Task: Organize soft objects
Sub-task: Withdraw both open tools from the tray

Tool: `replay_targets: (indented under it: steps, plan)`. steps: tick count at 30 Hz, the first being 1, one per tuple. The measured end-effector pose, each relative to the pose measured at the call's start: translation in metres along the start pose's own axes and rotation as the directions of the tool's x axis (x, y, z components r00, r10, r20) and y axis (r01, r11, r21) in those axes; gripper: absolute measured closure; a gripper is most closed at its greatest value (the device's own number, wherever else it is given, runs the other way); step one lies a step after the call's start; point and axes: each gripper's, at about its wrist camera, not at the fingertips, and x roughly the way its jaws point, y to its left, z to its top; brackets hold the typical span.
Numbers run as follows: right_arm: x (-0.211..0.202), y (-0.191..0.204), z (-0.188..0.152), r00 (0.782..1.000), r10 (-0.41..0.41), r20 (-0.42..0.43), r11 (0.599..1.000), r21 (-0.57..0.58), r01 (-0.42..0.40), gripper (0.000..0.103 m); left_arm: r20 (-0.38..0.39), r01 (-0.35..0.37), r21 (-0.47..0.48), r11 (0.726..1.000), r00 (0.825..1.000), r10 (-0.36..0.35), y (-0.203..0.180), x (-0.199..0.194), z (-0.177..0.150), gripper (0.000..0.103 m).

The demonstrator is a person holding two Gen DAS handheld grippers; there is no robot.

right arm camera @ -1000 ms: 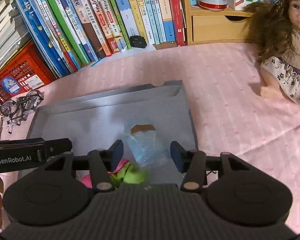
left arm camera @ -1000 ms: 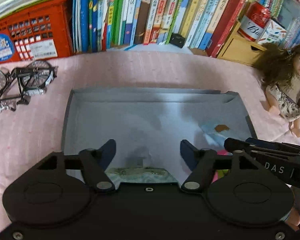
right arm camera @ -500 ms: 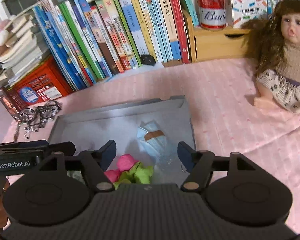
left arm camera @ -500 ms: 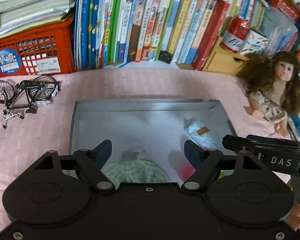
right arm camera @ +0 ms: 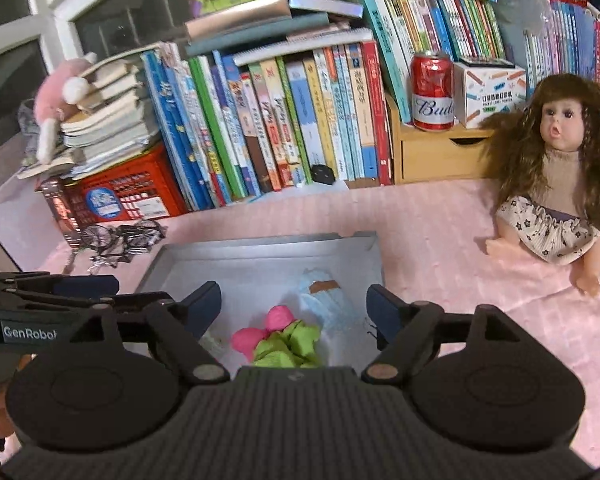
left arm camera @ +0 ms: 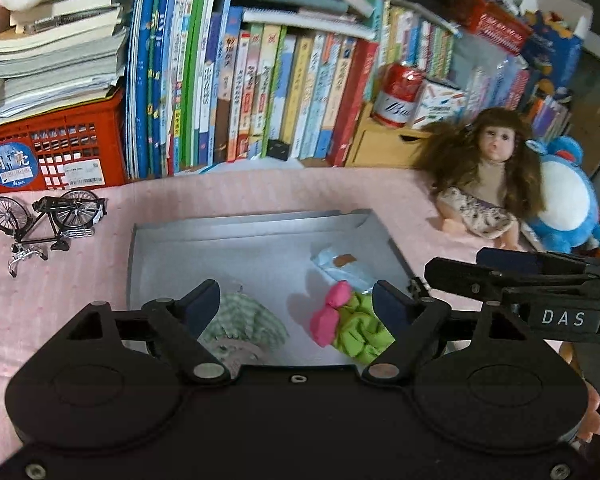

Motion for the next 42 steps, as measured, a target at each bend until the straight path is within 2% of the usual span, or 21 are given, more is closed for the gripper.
replay_targets:
  steps: [15,18,21,25,29,32,39,42]
  plan:
    - [-0.062,0.015,-0.048,0.988,0.019,0.153,0.997,-0.082,-0.007,0.005,0.126,0.039,0.034,0.999,0.991,-0.043,0.001,-0.067,-0.057,0.014]
    - [-0.073,0.017,-0.061,0.981,0.009,0.195,0.996,-0.084,0.008,0.003,0.157,0.045,0.029,0.999,0.986,-0.049,0.006,-0.077,-0.071,0.013]
    - [-0.084,0.019,-0.077,0.964,-0.022,0.265,0.995,-0.093,0.049,0.0,0.213,0.048,0.017,0.999,0.976,-0.051,0.012,-0.088,-0.088,0.01]
    - [-0.098,0.023,-0.098,0.927,-0.061,0.369,0.985,-0.13,0.117,0.0,0.27,0.015,0.015,1.0,0.963,-0.019,0.017,-0.099,-0.107,0.007]
    - [-0.11,0.024,-0.111,0.9,-0.071,0.43,0.978,-0.148,0.148,0.0,0.314,-0.021,0.009,1.0,0.949,0.018,0.022,-0.109,-0.124,0.005]
    - [-0.115,0.021,-0.12,0.892,-0.079,0.446,0.98,-0.129,0.151,0.0,0.36,-0.024,-0.007,1.0,0.932,0.025,0.031,-0.117,-0.14,0.004]
    - [-0.116,0.012,-0.142,0.871,-0.187,0.455,0.973,-0.036,0.228,0.0,0.351,-0.086,-0.045,0.995,0.931,0.096,0.051,-0.12,-0.161,0.003]
    - [-0.112,0.007,-0.149,0.875,-0.213,0.435,0.967,-0.036,0.253,0.0,0.361,-0.131,-0.034,0.991,0.923,0.134,0.054,-0.121,-0.171,0.001]
